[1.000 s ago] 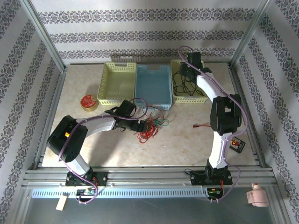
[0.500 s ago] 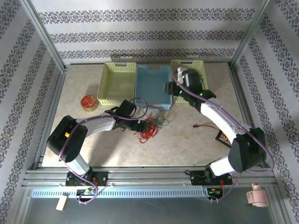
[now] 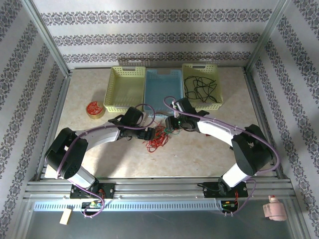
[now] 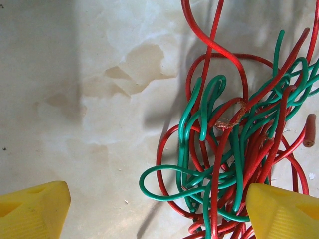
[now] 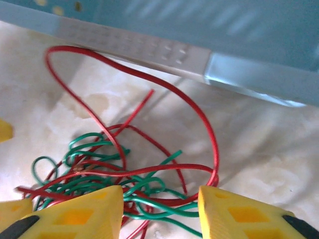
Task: Untangle the cables
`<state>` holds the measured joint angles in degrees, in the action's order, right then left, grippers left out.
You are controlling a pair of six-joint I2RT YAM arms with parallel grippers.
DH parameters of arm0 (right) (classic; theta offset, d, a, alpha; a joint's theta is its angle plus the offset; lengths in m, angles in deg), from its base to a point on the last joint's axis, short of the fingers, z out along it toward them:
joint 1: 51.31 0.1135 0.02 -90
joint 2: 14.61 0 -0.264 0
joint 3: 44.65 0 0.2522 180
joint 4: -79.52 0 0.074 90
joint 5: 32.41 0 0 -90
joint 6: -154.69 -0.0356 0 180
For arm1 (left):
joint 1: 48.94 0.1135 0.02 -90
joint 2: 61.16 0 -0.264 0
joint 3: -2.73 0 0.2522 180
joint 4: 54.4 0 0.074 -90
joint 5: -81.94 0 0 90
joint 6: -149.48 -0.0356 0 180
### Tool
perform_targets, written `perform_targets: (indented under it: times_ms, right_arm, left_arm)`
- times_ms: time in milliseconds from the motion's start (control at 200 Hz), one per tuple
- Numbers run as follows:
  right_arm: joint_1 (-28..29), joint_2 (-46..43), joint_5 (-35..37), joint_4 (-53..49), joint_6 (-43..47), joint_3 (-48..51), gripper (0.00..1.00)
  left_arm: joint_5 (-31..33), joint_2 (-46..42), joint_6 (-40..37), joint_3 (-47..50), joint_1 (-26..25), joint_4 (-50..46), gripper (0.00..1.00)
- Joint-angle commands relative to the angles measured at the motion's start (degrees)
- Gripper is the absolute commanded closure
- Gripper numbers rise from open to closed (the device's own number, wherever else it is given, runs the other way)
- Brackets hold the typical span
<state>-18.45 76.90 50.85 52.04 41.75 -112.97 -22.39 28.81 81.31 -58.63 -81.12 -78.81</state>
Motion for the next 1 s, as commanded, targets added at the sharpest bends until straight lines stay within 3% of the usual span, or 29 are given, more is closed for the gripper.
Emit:
perform_targets:
  times_ms: [0,390,555,720,1000]
  right_arm:
    - [0.18,2.34,5.32,1.57,-2.38,-0.47,0.59]
    - [0.27,8.78,12.83,5.73,-5.37,-3.62,0.78]
    - [0.49,7.99,12.28,6.22,-4.40,-3.03,1.00]
    - [2.10,2.21,12.82,6.48,-3.36,0.03,1.00]
    - [8.02,-14.32,20.96,4.93,-1.51,2.42,1.00]
  left_arm:
    - [-0.33,-1.02,-0.20,0.53,-0.51,0.28,0.09]
    - [-0.35,0.81,-1.57,0.07,-2.13,-0.72,0.09]
    - [-0.95,1.32,-2.05,-0.35,-2.31,-1.21,0.09]
    - [-1.05,1.87,-2.31,-0.30,-2.36,-1.74,0.09]
    - [-0.92,4.95,-2.52,-0.11,-2.44,-1.83,0.09]
